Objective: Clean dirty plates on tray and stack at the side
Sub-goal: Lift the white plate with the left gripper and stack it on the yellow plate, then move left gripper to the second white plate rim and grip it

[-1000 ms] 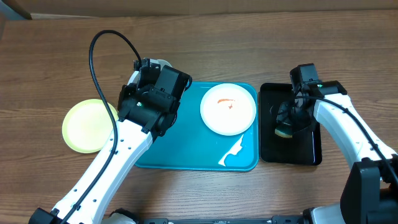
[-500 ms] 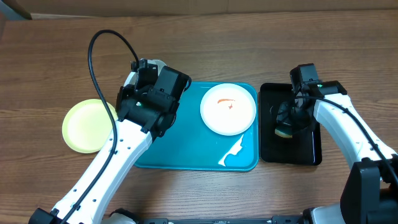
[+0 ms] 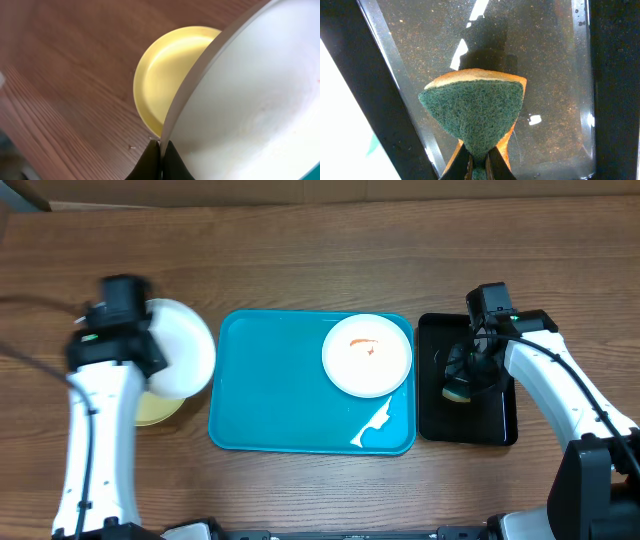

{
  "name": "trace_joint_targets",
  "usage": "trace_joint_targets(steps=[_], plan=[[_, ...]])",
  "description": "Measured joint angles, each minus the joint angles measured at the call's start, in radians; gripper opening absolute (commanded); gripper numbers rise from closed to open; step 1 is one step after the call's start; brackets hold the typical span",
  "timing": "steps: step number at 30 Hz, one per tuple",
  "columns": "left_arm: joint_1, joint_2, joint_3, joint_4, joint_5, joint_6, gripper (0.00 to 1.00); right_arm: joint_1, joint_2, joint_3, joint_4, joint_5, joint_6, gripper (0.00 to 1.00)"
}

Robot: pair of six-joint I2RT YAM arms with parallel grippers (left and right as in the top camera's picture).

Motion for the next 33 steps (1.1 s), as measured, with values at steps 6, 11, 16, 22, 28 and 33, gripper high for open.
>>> trace_joint_targets(steps=[6,11,16,22,28,33], plan=[[0.257,0.042,0.0,0.043,0.187,-0.016,0.04,0.0,0.0,0.0,-0.001,0.0,0.0,0.04],[0.344,0.135,0.0,0.063,0.253,-0.019,0.04,0.0,0.0,0.0,-0.001,0.0,0.0,0.04],[0.347,0.23,0.0,0.064,0.282,-0.019,0.35,0.0,0.0,0.0,-0.001,0.0,0.0,0.04],[0.347,0.252,0.001,0.064,0.321,-0.023,0.61,0.0,0.0,0.0,-0.009,0.0,0.0,0.04],[0.33,0.213,0.005,0.093,0.503,0.017,0.61,0.0,0.0,0.0,-0.011,0.0,0.0,0.04],[0.202,0.13,0.019,0.156,0.683,0.116,0.63,0.0,0.0,0.0,-0.01,-0.001,0.0,0.04]])
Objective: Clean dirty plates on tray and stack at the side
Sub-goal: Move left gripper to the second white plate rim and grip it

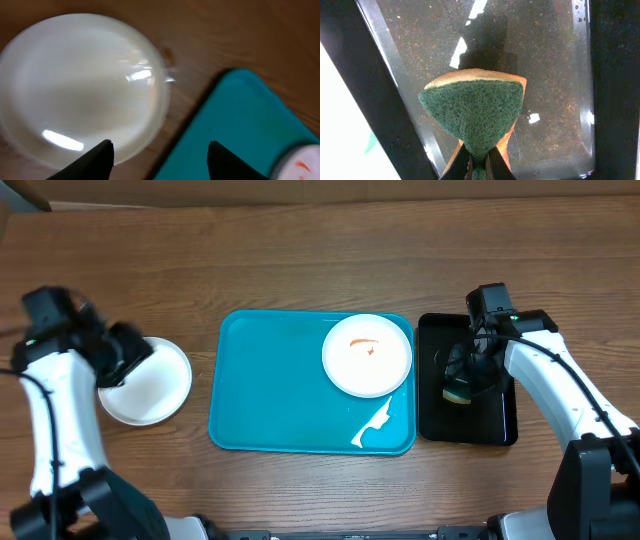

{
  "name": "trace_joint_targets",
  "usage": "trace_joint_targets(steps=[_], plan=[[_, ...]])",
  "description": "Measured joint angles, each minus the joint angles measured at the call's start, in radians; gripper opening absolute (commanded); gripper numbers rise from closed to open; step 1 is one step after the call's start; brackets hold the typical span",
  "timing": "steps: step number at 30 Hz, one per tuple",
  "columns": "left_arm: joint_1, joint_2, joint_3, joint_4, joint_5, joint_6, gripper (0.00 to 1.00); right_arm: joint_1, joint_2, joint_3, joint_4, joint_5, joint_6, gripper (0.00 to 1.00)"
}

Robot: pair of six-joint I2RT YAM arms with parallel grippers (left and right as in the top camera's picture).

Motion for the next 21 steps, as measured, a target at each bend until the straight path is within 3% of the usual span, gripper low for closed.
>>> trace_joint_targets(steps=[6,12,21], plan=[[-0.298,-0.018,0.01,0.064,0.097,0.126,0.66,0.0,0.0,0.0,0.0,0.0,0.0,0.04],[-0.567,0.035,0.01,0.175,0.097,0.176,0.71,0.0,0.0,0.0,-0.001,0.0,0.0,0.04],[-0.78,0.239,0.01,0.322,0.076,0.184,0.67,0.0,0.0,0.0,-0.002,-0.002,0.0,0.04]])
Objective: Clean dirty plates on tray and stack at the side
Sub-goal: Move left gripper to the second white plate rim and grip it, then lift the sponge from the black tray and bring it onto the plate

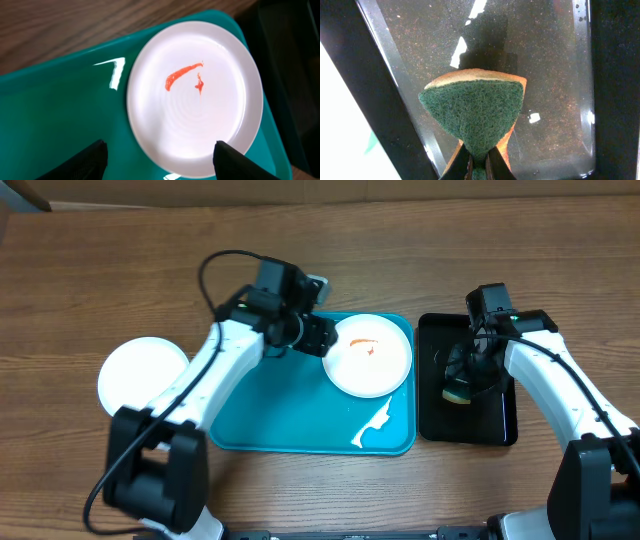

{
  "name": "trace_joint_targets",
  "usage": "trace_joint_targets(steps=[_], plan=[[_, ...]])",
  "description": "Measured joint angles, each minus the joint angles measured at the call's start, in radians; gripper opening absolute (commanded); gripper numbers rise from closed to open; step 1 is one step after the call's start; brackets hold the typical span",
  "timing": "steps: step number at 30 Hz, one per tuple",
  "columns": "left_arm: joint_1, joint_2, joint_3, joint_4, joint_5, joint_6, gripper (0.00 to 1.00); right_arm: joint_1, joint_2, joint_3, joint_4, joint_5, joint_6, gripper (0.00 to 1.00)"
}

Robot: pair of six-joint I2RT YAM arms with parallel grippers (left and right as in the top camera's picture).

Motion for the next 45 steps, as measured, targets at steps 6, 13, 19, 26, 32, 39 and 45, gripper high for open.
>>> trace_joint_targets(steps=[6,13,19,26,32,39,45], plan=[[-0.031,0.106,0.0,0.023,-0.007,-0.005,0.57,0.0,0.0,0.0,-0.001,0.0,0.001,0.04],[-0.031,0.19,0.0,-0.049,-0.048,-0.019,0.28,0.0,0.0,0.0,0.0,0.0,0.0,0.04],[-0.031,0.192,0.004,-0.12,-0.089,-0.029,0.04,0.0,0.0,0.0,0.0,-0.001,0.0,0.04],[-0.01,0.191,0.016,-0.225,-0.134,-0.042,0.04,0.0,0.0,0.0,0.0,-0.001,0.0,0.04],[0.023,0.188,0.02,-0.268,-0.166,-0.081,0.04,0.0,0.0,0.0,0.035,-0.001,0.0,0.04],[0.027,0.188,0.02,-0.272,-0.169,-0.11,0.07,0.0,0.0,-0.073,0.2,-0.001,0.0,0.04],[0.027,0.188,0.02,-0.278,-0.177,-0.117,0.09,0.0,0.0,-0.272,0.435,-0.022,0.0,0.04]])
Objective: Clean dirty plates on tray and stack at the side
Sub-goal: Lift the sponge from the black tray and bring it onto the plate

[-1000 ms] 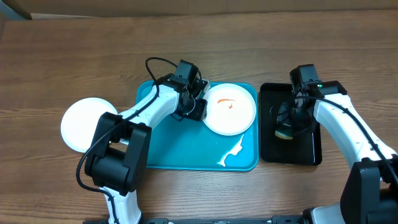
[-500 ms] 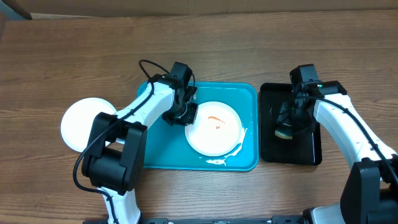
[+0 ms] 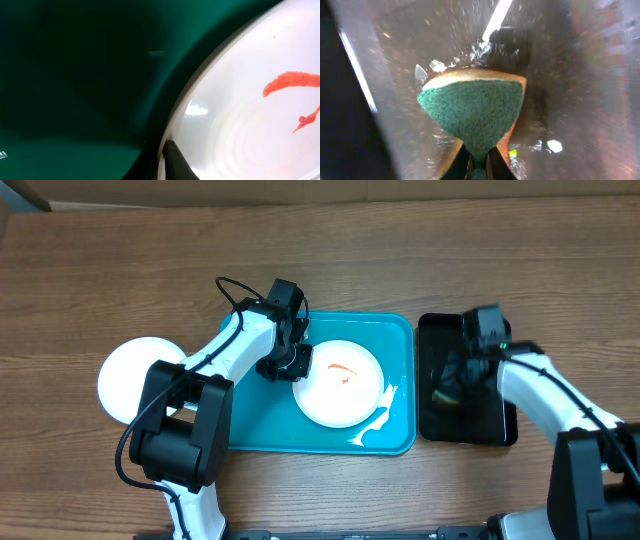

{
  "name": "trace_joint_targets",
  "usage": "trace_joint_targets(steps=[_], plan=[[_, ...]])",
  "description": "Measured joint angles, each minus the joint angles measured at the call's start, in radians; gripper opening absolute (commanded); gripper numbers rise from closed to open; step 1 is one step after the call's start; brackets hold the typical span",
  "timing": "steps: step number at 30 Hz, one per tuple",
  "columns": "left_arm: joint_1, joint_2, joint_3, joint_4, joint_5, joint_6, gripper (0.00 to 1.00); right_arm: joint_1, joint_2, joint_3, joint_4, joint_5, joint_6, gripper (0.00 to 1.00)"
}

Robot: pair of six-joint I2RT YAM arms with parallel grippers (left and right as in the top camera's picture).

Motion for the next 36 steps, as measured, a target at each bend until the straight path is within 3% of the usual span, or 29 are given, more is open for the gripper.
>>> trace_joint_targets(steps=[4,8,17,21,28,36], plan=[[0.0,0.0,0.0,-0.003,-0.004,0.0,0.08,-0.003,-0.031,-0.069,0.094,-0.013,0.008,0.04],[0.0,0.0,0.0,-0.004,-0.005,0.0,0.08,-0.006,-0.034,-0.067,0.084,-0.027,0.016,0.04],[0.0,0.0,0.002,-0.007,0.001,-0.007,0.04,-0.005,-0.019,0.19,-0.25,-0.102,-0.009,0.04],[0.002,0.0,0.002,-0.007,0.013,-0.008,0.04,0.005,-0.02,0.34,-0.304,-0.12,-0.035,0.04],[0.002,0.0,0.002,-0.006,0.046,-0.011,0.04,0.096,-0.02,0.362,-0.262,-0.228,-0.087,0.04],[0.002,0.0,0.001,-0.007,0.092,-0.012,0.04,0.33,0.021,0.355,-0.083,-0.258,-0.095,0.04]])
